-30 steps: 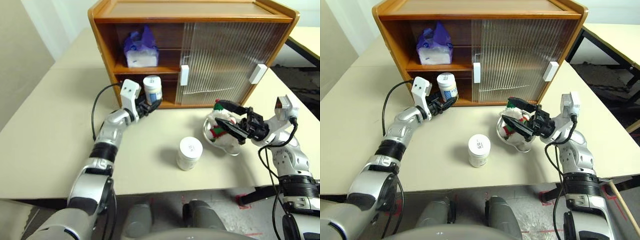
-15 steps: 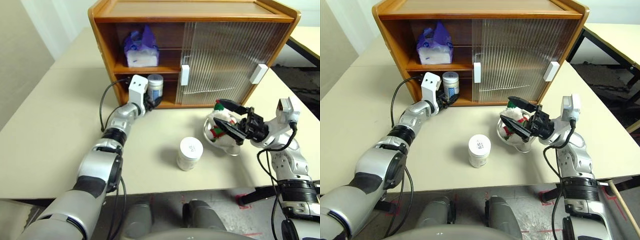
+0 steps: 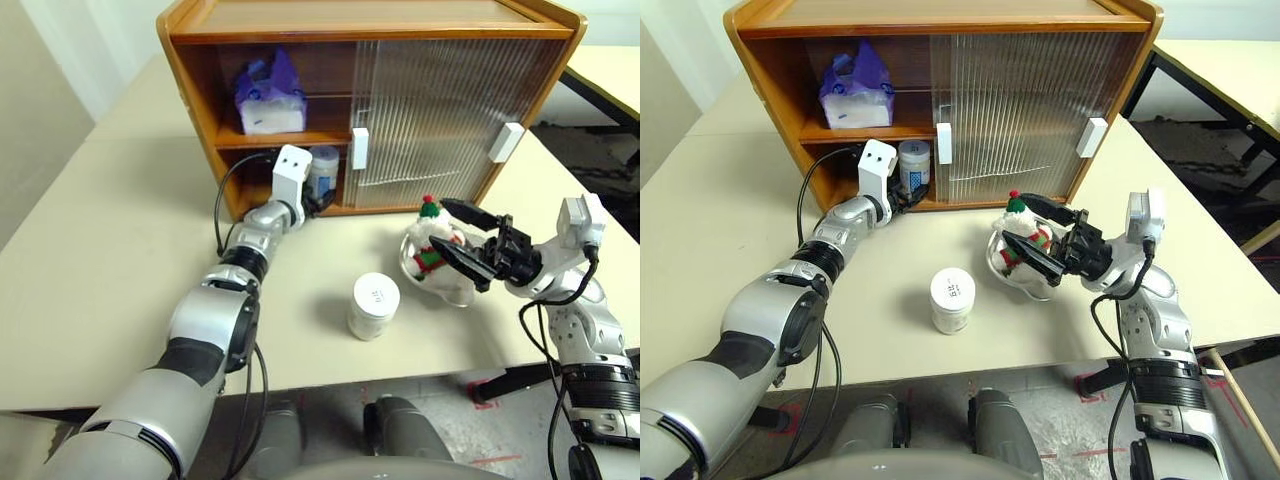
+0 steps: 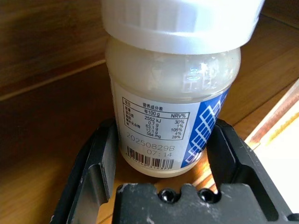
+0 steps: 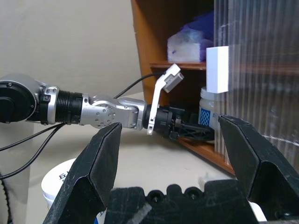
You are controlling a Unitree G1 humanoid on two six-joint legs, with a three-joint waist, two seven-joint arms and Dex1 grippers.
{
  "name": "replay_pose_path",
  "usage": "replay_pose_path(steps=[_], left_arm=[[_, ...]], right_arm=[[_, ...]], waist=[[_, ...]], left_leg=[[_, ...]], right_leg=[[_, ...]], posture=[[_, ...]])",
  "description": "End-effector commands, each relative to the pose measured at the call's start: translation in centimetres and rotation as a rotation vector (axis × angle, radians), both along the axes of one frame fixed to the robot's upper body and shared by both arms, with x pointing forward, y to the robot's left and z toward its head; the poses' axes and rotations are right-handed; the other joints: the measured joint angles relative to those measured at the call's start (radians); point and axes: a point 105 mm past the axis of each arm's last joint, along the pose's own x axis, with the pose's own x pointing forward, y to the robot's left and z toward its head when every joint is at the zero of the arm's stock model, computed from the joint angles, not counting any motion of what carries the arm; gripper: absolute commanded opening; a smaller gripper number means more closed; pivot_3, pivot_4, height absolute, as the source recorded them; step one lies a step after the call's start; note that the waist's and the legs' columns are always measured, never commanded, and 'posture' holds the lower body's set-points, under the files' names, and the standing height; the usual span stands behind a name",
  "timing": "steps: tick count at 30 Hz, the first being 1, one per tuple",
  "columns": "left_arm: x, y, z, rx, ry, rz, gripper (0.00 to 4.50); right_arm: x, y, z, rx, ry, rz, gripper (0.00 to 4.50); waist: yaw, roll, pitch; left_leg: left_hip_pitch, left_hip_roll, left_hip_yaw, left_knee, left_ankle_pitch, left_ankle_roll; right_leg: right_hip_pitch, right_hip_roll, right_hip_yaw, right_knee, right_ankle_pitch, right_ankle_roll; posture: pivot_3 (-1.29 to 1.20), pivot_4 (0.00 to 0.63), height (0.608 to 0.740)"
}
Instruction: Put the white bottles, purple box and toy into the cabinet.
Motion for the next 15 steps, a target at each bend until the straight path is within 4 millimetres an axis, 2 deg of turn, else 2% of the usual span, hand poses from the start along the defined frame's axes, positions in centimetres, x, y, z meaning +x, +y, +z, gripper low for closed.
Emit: replay_pose_path(steps=[1, 12, 15], left_arm=[[0.4, 1.7, 0.5, -0.002, -0.04, 0.061, 3.09], [0.7, 6.2, 0.6, 0.014, -0.054, 0.212, 3.09], [0.7, 6.5, 0.5, 0.003, -0.047, 0.227, 3.09]], right_arm=[[-0.3, 0.1, 0.3, 0.001, -0.008, 0.005, 4.5], [-0.2, 0.6, 0.1, 0.003, 0.002, 0.024, 4.5], [-0.2, 0.6, 0.1, 0.003, 0.003, 0.024, 4.5]], waist=[[-0.009, 0.0, 0.0], [-0.01, 0.0, 0.0], [-0.013, 0.0, 0.0]], left_leg=[[0.0, 0.0, 0.0, 0.0, 0.0, 0.0], [0.0, 0.0, -0.001, 0.005, 0.0, 0.0], [0.0, 0.0, 0.0, 0.007, 0.0, 0.0]], right_leg=[[0.0, 0.0, 0.0, 0.0, 0.0, 0.0], [0.0, 0.0, 0.0, 0.003, 0.003, 0.001], [0.0, 0.0, 0.0, 0.003, 0.005, 0.001]], posture=[[0.03, 0.0, 0.74], [0.05, 0.0, 0.74], [0.05, 0.0, 0.74]])
